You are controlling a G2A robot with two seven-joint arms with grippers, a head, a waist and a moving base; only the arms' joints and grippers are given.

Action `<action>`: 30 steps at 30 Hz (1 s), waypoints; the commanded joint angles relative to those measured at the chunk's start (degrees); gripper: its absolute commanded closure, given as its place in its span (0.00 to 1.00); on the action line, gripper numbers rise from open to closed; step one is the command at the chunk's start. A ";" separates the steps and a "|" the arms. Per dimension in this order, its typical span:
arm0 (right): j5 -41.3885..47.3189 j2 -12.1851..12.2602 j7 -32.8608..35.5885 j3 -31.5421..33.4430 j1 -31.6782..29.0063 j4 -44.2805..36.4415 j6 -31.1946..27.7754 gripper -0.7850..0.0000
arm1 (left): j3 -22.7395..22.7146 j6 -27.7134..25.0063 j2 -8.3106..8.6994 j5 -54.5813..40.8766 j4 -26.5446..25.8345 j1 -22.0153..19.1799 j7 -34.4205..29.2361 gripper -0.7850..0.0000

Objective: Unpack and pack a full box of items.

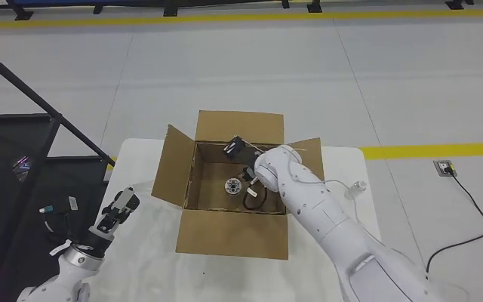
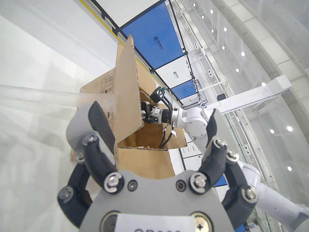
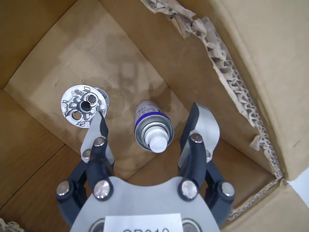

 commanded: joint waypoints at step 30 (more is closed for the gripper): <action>-28.42 15.05 15.68 45.62 -51.59 -79.74 16.00 0.00 | 0.00 0.00 0.00 0.00 0.00 0.00 0.00 0.00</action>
